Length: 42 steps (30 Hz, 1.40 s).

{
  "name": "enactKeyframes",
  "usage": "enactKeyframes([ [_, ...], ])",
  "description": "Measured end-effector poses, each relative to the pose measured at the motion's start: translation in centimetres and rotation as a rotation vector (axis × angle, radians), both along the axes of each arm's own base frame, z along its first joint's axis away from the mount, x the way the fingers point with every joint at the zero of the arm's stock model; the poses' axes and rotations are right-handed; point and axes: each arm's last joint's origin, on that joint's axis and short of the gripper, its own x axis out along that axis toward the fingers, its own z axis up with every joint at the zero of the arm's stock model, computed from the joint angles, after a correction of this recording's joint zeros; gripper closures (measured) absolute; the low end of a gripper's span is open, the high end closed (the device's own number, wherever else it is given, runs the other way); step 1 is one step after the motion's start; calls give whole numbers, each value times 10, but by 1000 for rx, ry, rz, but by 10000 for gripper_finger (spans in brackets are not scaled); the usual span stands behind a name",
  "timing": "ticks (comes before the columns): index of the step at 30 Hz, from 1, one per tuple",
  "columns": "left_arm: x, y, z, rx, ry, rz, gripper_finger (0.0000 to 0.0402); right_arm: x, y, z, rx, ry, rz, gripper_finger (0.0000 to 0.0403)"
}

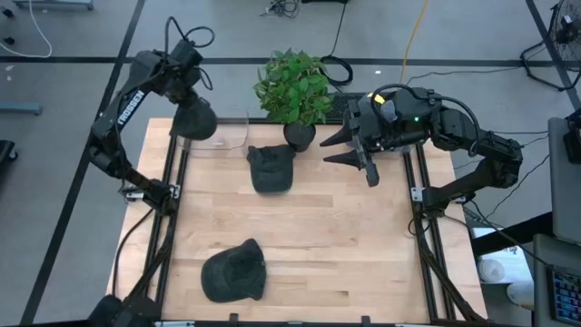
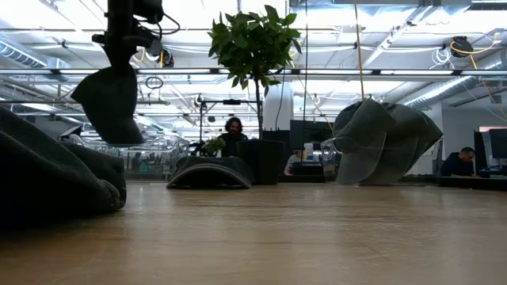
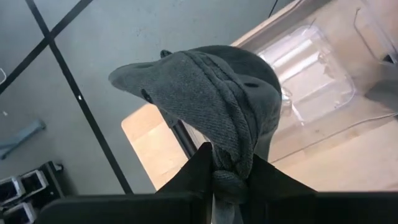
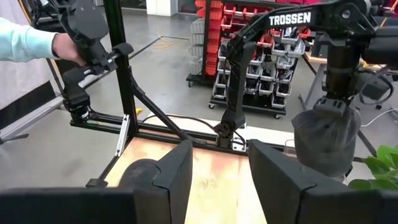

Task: Pick & Place hat
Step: Put the top right black cap into the left transparent bin

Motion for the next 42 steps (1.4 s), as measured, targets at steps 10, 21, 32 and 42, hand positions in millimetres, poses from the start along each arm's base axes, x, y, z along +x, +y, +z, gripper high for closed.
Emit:
enactKeyframes([
  [10, -1, 24, -21, -86, 41, 114, 356, 0, 0, 0, -19, -7, 3, 259],
  [21, -12, 44, -47, -184, 43, 216, 356, 0, 0, 0, -27, -9, 4, 259],
  [32, -12, 54, -75, -175, 25, 260, 356, 0, 0, 2, -46, -29, 6, 259],
  [42, -3, 52, -90, -180, 48, 183, 356, 0, 0, 2, -81, -35, 11, 259],
])
